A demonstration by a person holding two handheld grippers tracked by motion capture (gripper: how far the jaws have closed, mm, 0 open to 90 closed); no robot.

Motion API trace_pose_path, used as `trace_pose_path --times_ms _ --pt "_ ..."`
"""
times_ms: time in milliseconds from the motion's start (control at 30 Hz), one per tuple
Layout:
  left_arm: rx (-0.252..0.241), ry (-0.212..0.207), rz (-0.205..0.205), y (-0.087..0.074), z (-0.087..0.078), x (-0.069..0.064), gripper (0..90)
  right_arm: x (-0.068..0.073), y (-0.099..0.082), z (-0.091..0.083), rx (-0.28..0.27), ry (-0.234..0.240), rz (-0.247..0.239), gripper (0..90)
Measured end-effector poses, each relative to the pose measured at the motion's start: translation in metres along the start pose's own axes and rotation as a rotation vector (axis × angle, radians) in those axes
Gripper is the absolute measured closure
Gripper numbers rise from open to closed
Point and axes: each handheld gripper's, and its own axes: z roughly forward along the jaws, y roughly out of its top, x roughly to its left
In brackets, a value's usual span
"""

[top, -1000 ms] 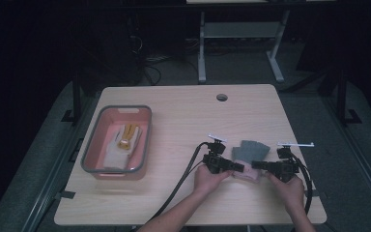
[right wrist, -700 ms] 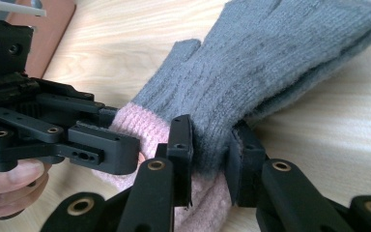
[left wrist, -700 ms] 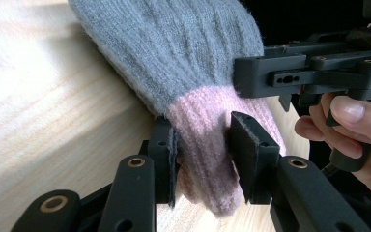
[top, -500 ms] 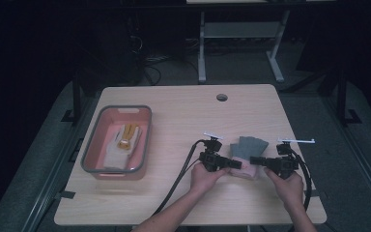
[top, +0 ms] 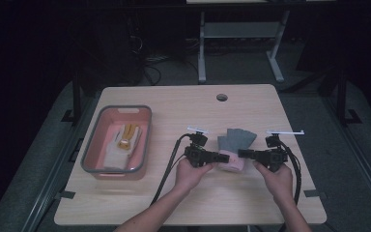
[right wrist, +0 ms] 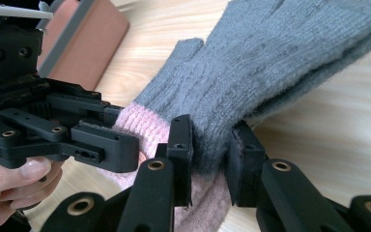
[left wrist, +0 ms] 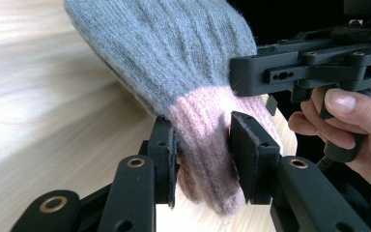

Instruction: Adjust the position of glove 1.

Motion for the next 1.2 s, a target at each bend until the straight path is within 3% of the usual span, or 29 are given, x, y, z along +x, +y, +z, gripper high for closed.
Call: trace_pose_path --times_ms 200,467,1200 --pt "-0.03 0.007 0.011 0.001 -0.024 0.003 63.3 0.018 0.011 0.008 0.001 0.03 -0.025 74.1" --pt "-0.05 0.019 0.011 0.001 -0.042 0.008 63.2 0.035 0.021 0.02 0.011 0.046 -0.044 74.1" --pt "-0.08 0.046 0.016 0.005 -0.076 0.013 63.0 0.058 0.036 0.034 0.01 0.09 -0.066 74.1"
